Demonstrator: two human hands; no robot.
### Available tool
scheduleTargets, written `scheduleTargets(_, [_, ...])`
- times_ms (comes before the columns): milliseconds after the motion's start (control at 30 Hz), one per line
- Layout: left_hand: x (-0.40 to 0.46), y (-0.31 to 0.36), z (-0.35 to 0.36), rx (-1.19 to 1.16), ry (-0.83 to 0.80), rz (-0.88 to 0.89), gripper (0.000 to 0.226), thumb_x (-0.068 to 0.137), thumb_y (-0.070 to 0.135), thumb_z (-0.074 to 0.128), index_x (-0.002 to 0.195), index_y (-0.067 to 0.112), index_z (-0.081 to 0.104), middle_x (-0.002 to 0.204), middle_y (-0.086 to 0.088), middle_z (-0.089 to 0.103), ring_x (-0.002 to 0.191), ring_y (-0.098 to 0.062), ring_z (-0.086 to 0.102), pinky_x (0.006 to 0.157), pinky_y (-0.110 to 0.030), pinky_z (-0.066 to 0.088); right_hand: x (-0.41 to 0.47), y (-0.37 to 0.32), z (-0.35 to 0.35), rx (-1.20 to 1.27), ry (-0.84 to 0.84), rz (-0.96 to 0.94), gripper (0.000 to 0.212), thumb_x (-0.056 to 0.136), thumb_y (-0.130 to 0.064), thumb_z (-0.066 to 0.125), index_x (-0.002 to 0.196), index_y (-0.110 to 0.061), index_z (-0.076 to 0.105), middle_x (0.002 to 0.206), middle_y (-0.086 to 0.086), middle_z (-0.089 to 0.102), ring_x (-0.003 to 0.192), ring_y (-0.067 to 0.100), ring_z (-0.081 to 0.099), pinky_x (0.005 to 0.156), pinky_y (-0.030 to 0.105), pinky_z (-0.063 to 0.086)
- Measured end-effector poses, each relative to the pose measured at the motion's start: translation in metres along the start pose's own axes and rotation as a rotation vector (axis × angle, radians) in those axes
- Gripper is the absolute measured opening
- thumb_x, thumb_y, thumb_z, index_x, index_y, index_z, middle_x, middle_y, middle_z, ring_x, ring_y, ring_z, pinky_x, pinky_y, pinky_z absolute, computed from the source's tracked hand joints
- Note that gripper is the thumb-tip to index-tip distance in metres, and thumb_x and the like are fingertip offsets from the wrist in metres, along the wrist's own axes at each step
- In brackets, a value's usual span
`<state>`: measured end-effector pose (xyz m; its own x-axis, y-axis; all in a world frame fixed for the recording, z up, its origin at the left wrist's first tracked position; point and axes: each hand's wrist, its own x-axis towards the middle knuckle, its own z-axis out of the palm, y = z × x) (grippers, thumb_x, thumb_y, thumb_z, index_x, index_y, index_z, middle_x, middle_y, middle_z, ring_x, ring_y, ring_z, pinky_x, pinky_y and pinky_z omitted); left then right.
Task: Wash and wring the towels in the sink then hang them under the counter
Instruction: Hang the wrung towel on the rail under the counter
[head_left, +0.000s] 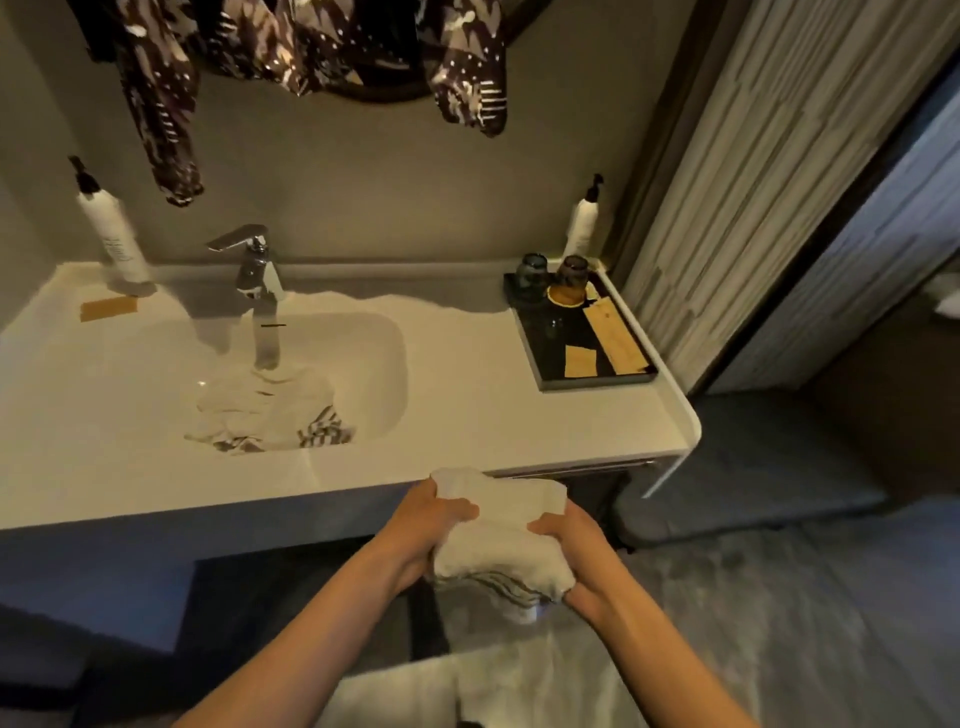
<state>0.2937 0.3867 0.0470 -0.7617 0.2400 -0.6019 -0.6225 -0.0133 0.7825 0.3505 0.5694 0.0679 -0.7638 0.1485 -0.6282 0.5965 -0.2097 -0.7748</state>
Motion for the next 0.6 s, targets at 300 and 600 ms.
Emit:
scheduleTargets(300, [0.043,-0.111,0.134,-0.035,0.159,-0.164,0.042,0.082,0.001,0.066,0.121,0.015,0.065,0.112,-0.013,0.071,0.102,-0.031,0.069,0.090,-0.051,0.058,0.060,0.071,-0.153,-0.075,-0.031,0.113,0.054,0.077,-0.004,0.069,0.129,-0.012,0.060,0.117,0.017,0.071,0.107,0.038,0.069,0.094,0.059,0.055])
scheduleTargets(600, [0.114,-0.173,0.166,-0.048,0.328,-0.191,0.046,0.082,0.010,0.070,0.125,0.025,0.060,0.117,-0.006,0.068,0.106,-0.028,0.065,0.091,-0.049,0.057,0.140,0.105,-0.191,-0.051,-0.117,0.130,0.043,0.093,0.007,0.057,0.130,-0.016,0.061,0.117,0.015,0.072,0.099,0.031,0.071,0.077,0.046,0.057])
